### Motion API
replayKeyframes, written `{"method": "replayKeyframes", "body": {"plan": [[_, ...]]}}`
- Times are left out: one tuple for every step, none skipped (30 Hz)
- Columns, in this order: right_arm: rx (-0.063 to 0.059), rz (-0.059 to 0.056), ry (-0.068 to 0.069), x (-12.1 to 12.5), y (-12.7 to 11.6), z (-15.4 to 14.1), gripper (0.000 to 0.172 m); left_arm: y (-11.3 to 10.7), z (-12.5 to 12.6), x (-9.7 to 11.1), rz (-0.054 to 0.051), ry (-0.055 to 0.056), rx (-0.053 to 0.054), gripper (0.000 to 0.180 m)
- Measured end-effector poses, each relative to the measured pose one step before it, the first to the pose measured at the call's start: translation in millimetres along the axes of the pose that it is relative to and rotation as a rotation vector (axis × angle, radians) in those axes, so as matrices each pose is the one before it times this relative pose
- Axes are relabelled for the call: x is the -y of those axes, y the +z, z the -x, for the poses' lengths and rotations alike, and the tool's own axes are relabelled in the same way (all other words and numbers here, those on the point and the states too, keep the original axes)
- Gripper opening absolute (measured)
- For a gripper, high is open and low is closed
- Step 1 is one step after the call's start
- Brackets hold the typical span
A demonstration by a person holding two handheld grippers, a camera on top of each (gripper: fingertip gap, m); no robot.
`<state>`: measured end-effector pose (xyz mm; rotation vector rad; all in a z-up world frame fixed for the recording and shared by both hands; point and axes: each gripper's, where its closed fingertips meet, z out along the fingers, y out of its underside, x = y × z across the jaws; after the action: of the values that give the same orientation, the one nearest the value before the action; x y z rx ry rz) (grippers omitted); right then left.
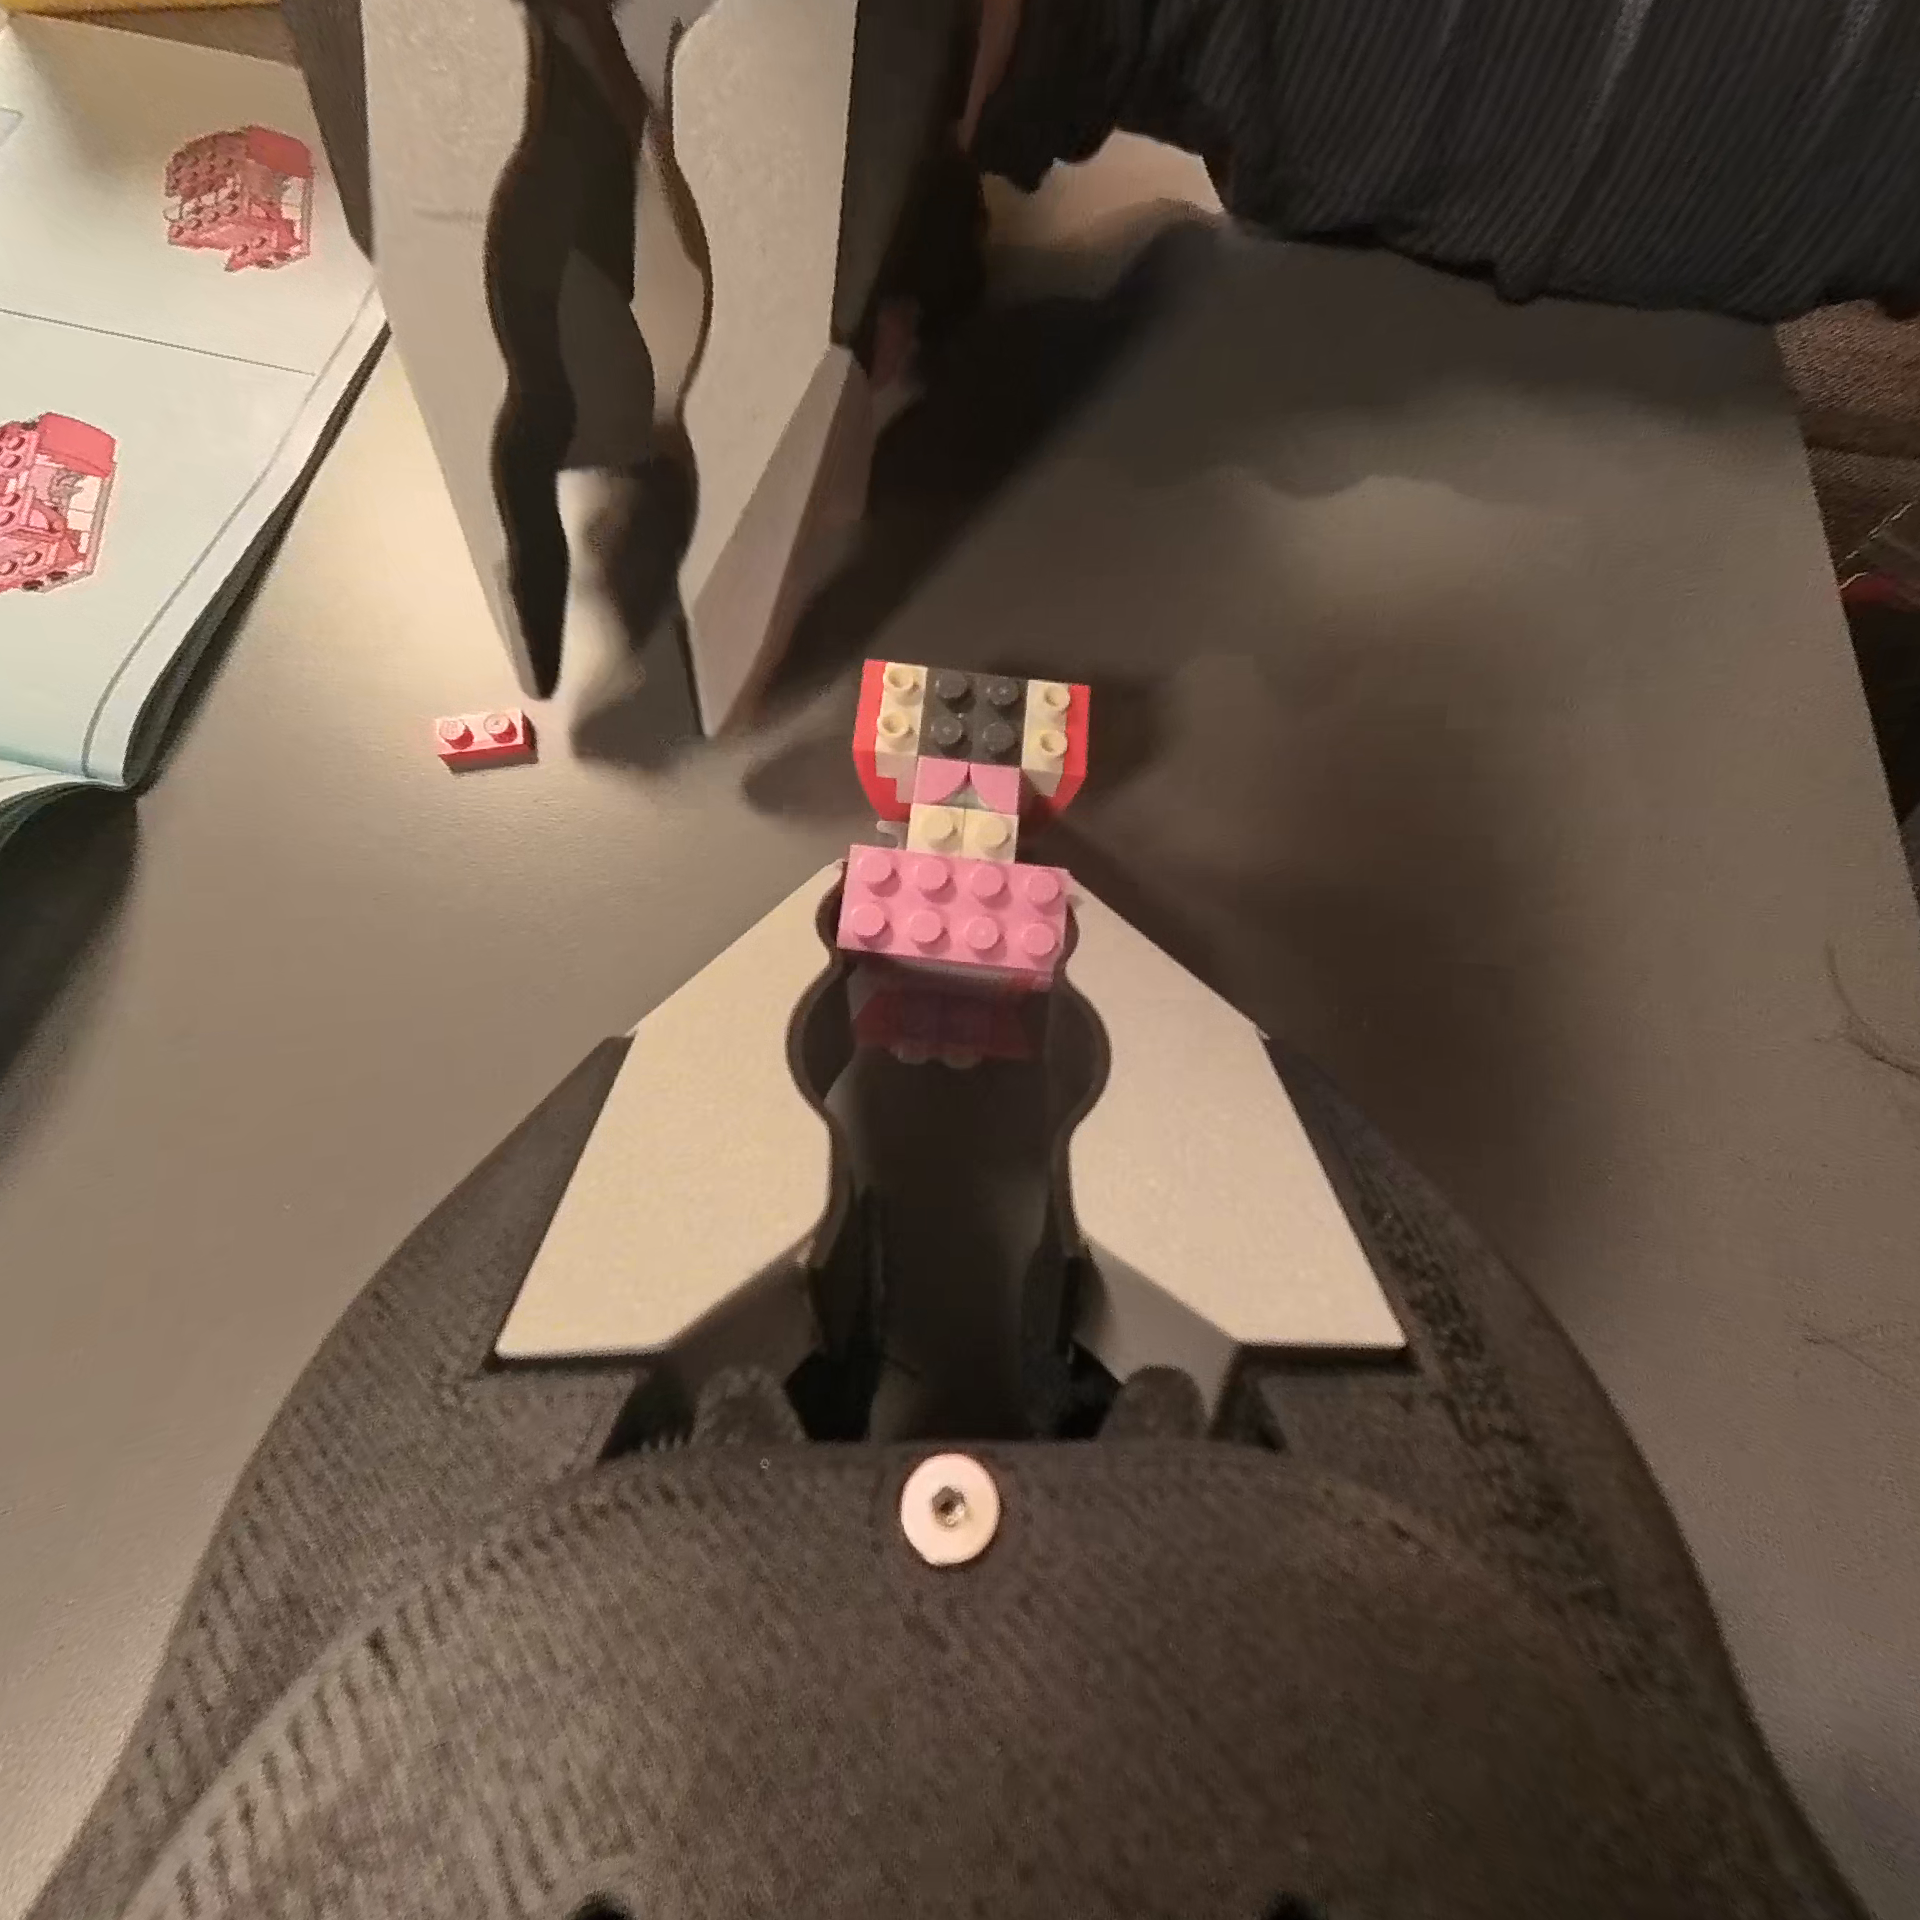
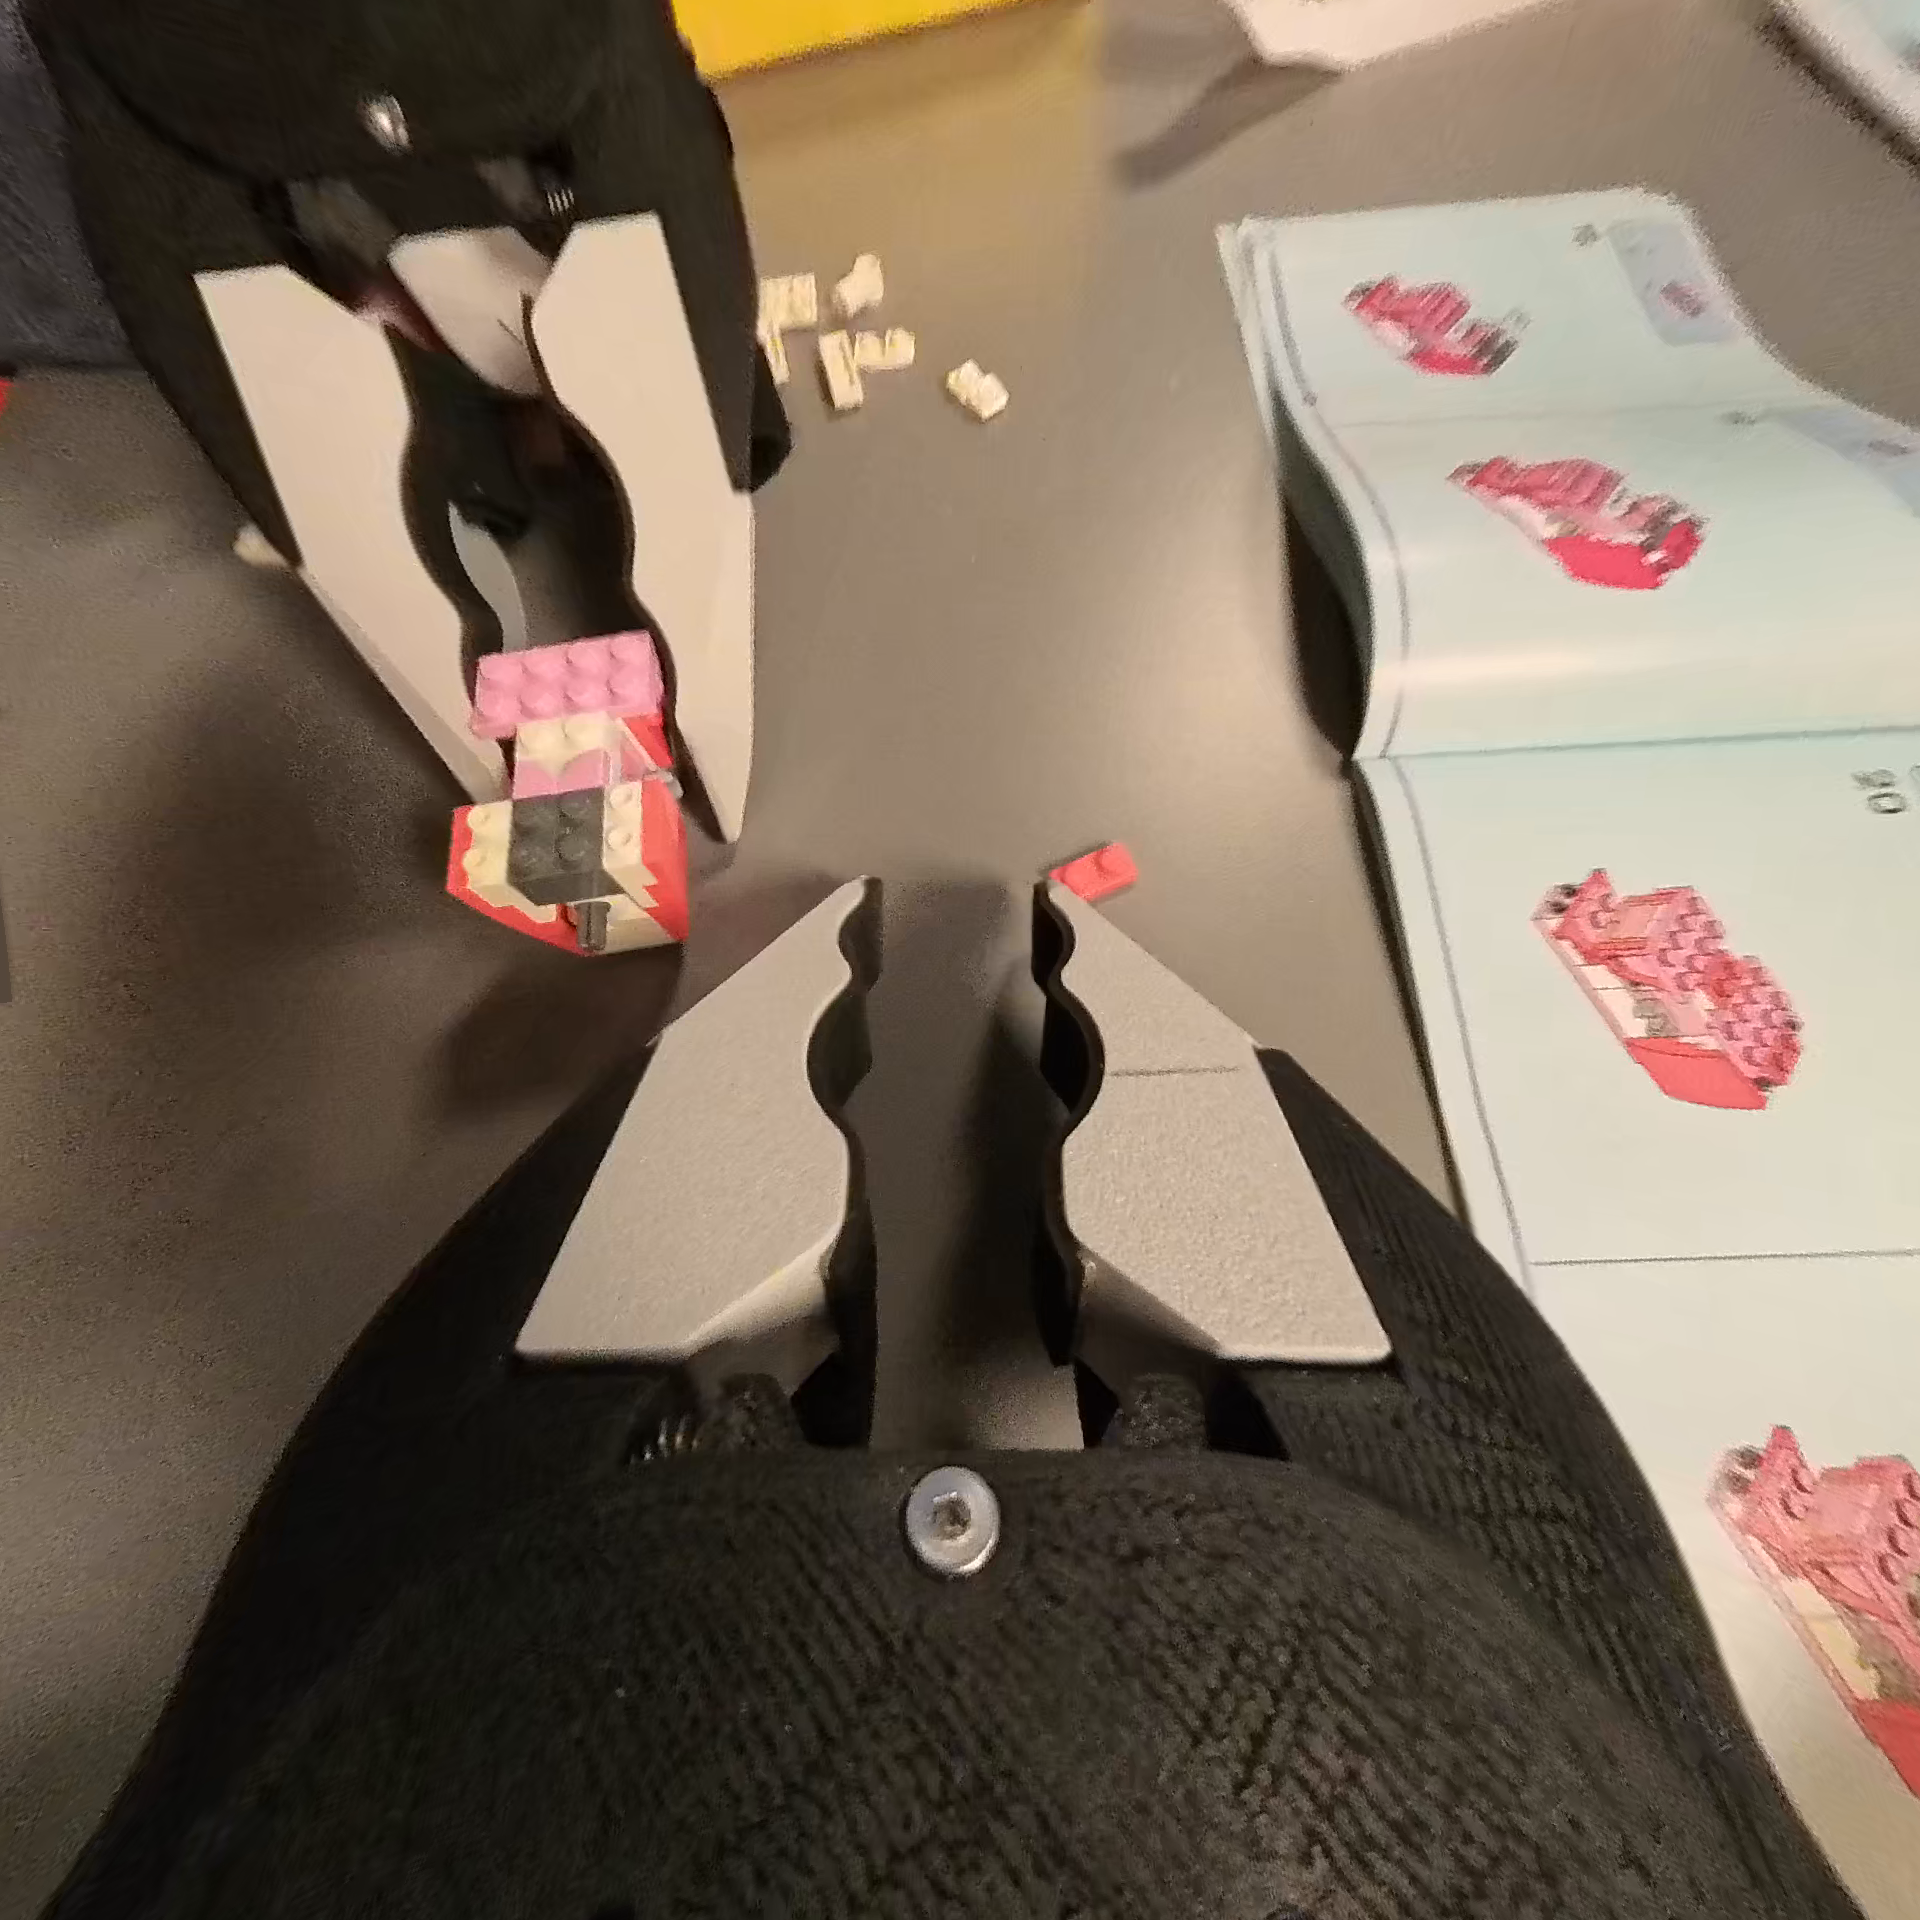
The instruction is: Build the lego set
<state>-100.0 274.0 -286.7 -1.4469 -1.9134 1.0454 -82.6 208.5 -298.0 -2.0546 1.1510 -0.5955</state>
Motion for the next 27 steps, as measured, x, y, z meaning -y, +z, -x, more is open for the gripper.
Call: {"method": "replayKeyframes", "body": {"plan": [[-0.0220, -0.0408, -0.0025, 4.77, -3.93, -2.32, 0.025, 0.04, 0.04, 0.05, -0.0001, -0.0003, -0.0002, 0.033], [-0.0288, -0.0471, 0.0013, 5.59, -4.75, -3.55, 0.024, -0.04, -0.04, 0.02, -0.0004, -0.0016, -0.0014, 0.033], [-0.0331, -0.0520, 0.0037, 6.20, -5.11, -4.36, 0.024, -0.09, 0.00, 0.02, -0.0006, -0.0029, -0.0024, 0.033], [-0.0344, -0.0598, 0.0026, 7.43, -5.33, -4.95, 0.024, -0.02, -0.10, 0.08, -0.0006, -0.0032, -0.0026, 0.033], [-0.0346, -0.0659, 0.0014, 8.35, -5.17, -5.21, 0.024, 0.00, 0.01, 0.07, -0.0005, -0.0019, -0.0016, 0.033], [-0.0300, -0.0642, 0.0031, 8.25, -4.83, -4.99, 0.024, -0.07, 0.03, -0.05, 0.0000, -0.0001, -0.0001, 0.033], [-0.0229, -0.0563, 0.0082, 7.12, -3.91, -4.86, 0.024, 0.05, -0.05, 0.00, 0.0002, 0.0012, 0.0010, 0.033], [-0.0147, -0.0456, 0.0162, 5.69, -3.24, -4.35, 0.024, 0.01, -0.04, -0.05, 0.0003, 0.0017, 0.0014, 0.033], [-0.0044, -0.0328, 0.0239, 3.86, -2.61, -3.28, 0.024, 0.01, 0.11, -0.02, 0.0003, 0.0013, 0.0011, 0.033], [0.0029, -0.0226, 0.0288, 2.44, -2.30, -2.51, 0.024, 0.03, -0.03, 0.00, 0.0001, 0.0006, 0.0004, 0.033], [0.0017, -0.0219, 0.0273, 2.47, -2.13, -2.42, 0.024, 0.00, 0.00, 0.00, 0.0000, 0.0000, 0.0000, 0.033], [-0.0018, -0.0226, 0.0223, 2.69, -2.22, -2.35, 0.024, 0.00, 0.04, -0.01, 0.0001, 0.0002, 0.0002, 0.033], [-0.0017, -0.0209, 0.0161, 2.42, -2.04, -1.71, 0.024, -0.01, -0.08, -0.04, 0.0001, 0.0008, 0.0006, 0.033], [-0.0029, -0.0175, 0.0099, 2.07, -1.70, -1.35, 0.024, 0.02, 0.03, 0.00, 0.0002, 0.0009, 0.0008, 0.033], [-0.0030, -0.0121, 0.0045, 1.53, -1.11, -0.89, 0.024, 0.02, 0.00, 0.00, 0.0001, 0.0008, 0.0006, 0.033], [-0.0017, -0.0058, 0.0004, 0.69, -0.50, -0.26, 0.024, 0.03, -0.05, 0.01, 0.0001, 0.0005, 0.0004, 0.033], [-0.0013, -0.0019, -0.0018, 0.24, -0.05, -0.09, 0.024, 0.00, 0.00, 0.00, 0.0000, 0.0000, 0.0000, 0.033], [-0.0018, -0.0015, -0.0022, 0.17, 0.03, -0.09, 0.024, 0.00, -0.01, 0.00, 0.0000, -0.0001, -0.0001, 0.033], [-0.0008, -0.0016, -0.0006, 0.21, -0.08, -0.04, 0.024, 0.00, 0.04, 0.00, 0.0000, 0.0002, 0.0002, 0.033], [0.0001, -0.0019, 0.0020, 0.31, -0.19, -0.22, 0.024, 0.00, 0.04, -0.01, 0.0000, 0.0003, 0.0002, 0.033], [0.0003, -0.0027, 0.0038, 0.34, -0.25, -0.27, 0.024, 0.03, -0.08, 0.01, 0.0001, 0.0003, 0.0002, 0.033], [0.0004, -0.0029, 0.0045, 0.30, -0.24, -0.42, 0.024, 0.00, 0.07, -0.01, 0.0001, 0.0004, 0.0003, 0.033], [0.0001, -0.0029, 0.0041, 0.39, -0.34, -0.37, 0.024, -0.04, -0.05, -0.04, 0.0000, 0.0002, 0.0001, 0.033], [0.0000, -0.0021, 0.0037, 0.27, -0.19, -0.33, 0.024, 0.00, -0.01, 0.00, 0.0000, 0.0000, 0.0000, 0.033], [0.0002, -0.0006, 0.0030, 0.05, -0.09, -0.27, 0.024, 0.00, -0.02, 0.00, 0.0000, -0.0001, -0.0001, 0.033], [0.0008, 0.0003, 0.0018, 0.01, 0.06, -0.07, 0.024, 0.00, -0.01, 0.00, 0.0000, 0.0000, 0.0000, 0.033], [0.0008, 0.0008, 0.0008, -0.09, 0.04, 0.06, 0.024, 0.00, 0.03, 0.00, 0.0000, 0.0002, 0.0001, 0.033]]}}
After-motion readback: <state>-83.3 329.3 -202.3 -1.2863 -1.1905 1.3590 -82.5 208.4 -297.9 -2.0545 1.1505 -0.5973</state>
